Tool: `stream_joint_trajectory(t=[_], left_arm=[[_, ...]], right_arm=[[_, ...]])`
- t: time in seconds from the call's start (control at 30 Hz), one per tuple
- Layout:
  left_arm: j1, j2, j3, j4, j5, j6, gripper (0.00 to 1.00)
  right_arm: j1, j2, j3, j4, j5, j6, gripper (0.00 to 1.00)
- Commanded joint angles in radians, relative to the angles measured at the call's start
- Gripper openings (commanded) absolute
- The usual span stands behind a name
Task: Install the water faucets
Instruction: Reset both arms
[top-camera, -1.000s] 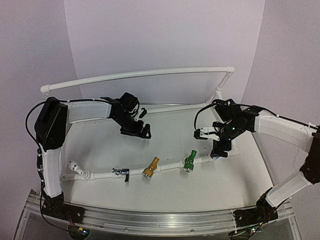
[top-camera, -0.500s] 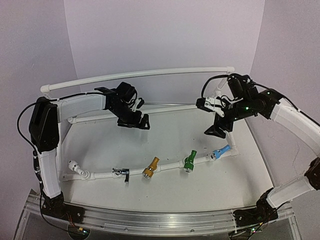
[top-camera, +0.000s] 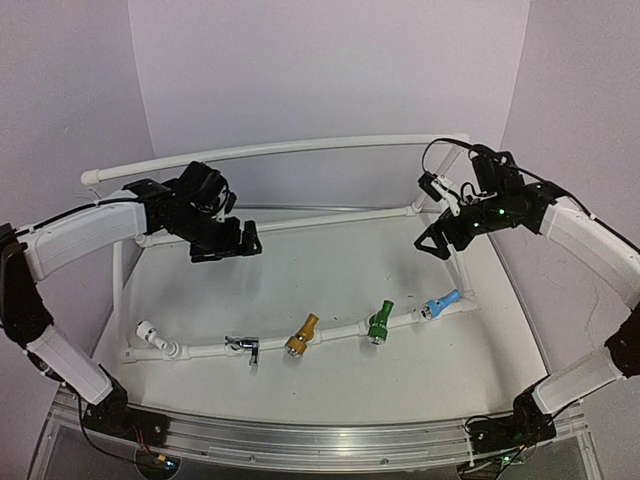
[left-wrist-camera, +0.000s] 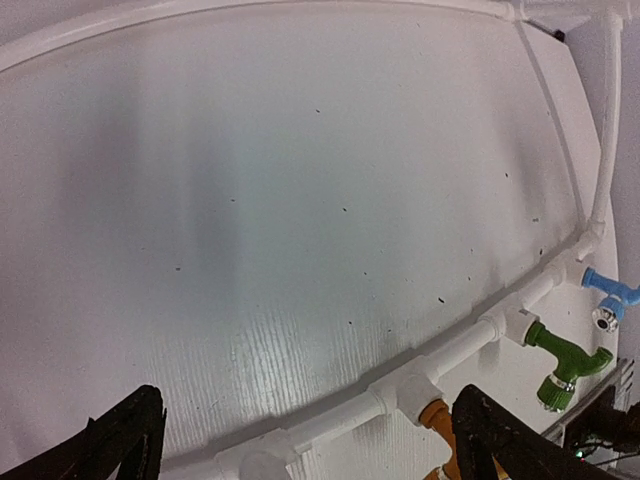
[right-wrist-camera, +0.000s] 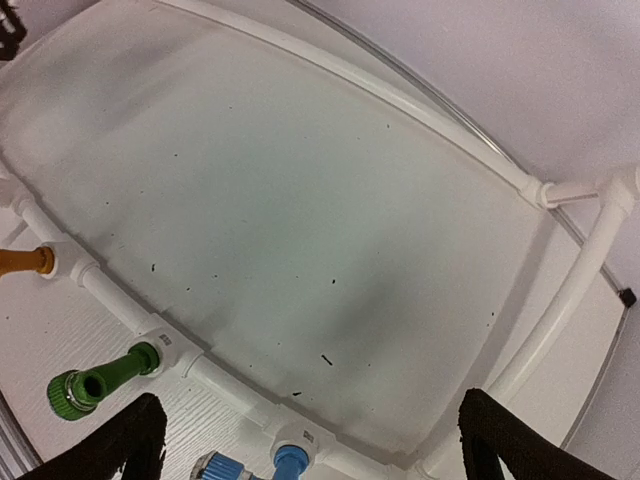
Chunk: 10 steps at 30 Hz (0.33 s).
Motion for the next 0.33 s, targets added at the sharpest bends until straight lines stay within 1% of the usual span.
stream_joint_trajectory(t=[0.0, 0.13, 0.3], left_arm=[[0.001, -0.137, -0.057, -0.026, -0.177, -0.120, 1.00], [0.000, -0.154, -0.053, -0.096, -0.259, -0.139, 1.00], [0.000, -0.096, 0.009, -0.158, -0.335, -0.130, 1.00]], right_arm=[[-0.048, -0.039, -0.072, 0.064, -0.019, 0.111, 0.98], [-0.051, -0.067, -0.103, 0.081, -0.014, 0.119, 0.98], [-0.051, -0.073, -0.106, 0.090, -0.012, 0.122, 0.98]])
